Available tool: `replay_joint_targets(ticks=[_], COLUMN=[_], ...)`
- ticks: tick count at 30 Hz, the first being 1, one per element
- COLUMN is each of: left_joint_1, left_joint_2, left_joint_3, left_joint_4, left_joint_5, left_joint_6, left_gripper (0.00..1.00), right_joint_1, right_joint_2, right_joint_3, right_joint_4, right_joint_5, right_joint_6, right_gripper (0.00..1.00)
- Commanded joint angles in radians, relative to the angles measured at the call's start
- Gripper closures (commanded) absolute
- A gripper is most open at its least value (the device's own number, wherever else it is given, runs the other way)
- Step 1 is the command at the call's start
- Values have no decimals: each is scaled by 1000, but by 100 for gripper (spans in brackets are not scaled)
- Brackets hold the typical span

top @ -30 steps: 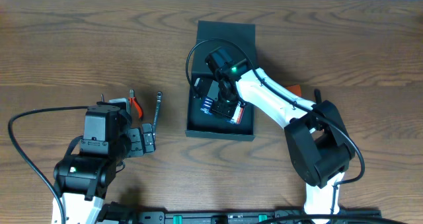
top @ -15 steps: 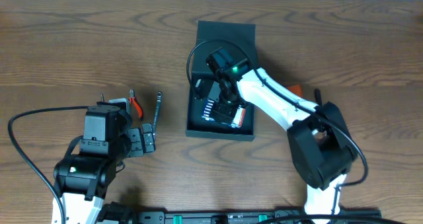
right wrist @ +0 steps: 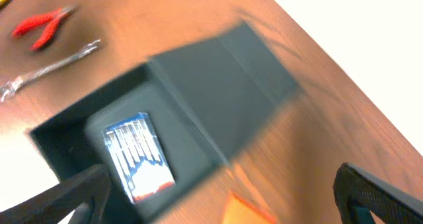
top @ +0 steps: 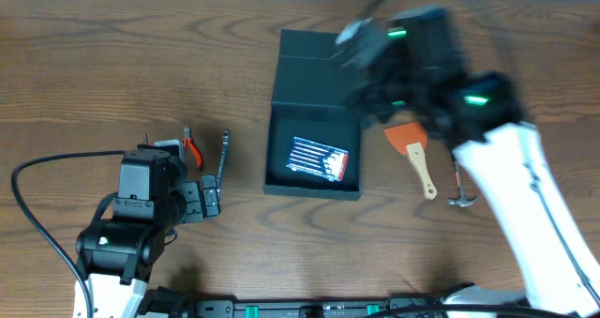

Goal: Pack container
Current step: 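Open the right gripper and lift away from the box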

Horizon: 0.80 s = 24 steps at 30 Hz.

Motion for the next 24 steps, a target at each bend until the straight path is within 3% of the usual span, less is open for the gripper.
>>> replay_joint_targets(ticks=[1,9,16,24], left_joint_1=[4,4,4,4], left_joint_2=[-2,-2,-2,-2], left_joint_3=[19,19,19,19], left_joint_4=[-2,-2,-2,-2], left_joint_5=[7,7,7,6], left_joint_6=[-10,-10,-10,-10], left_gripper=[1,1,2,1], right_joint_1=[-130,-273,-273,-294], right_joint_2=[-32,-34,-34,-34], right_joint_3=[3,-70,-290,-515], right_joint_4=[-92,-257,-163,3], right_joint_5=[47,47,11,3], right_joint_6=[279,229,128,115], right_gripper=[1,1,1,1])
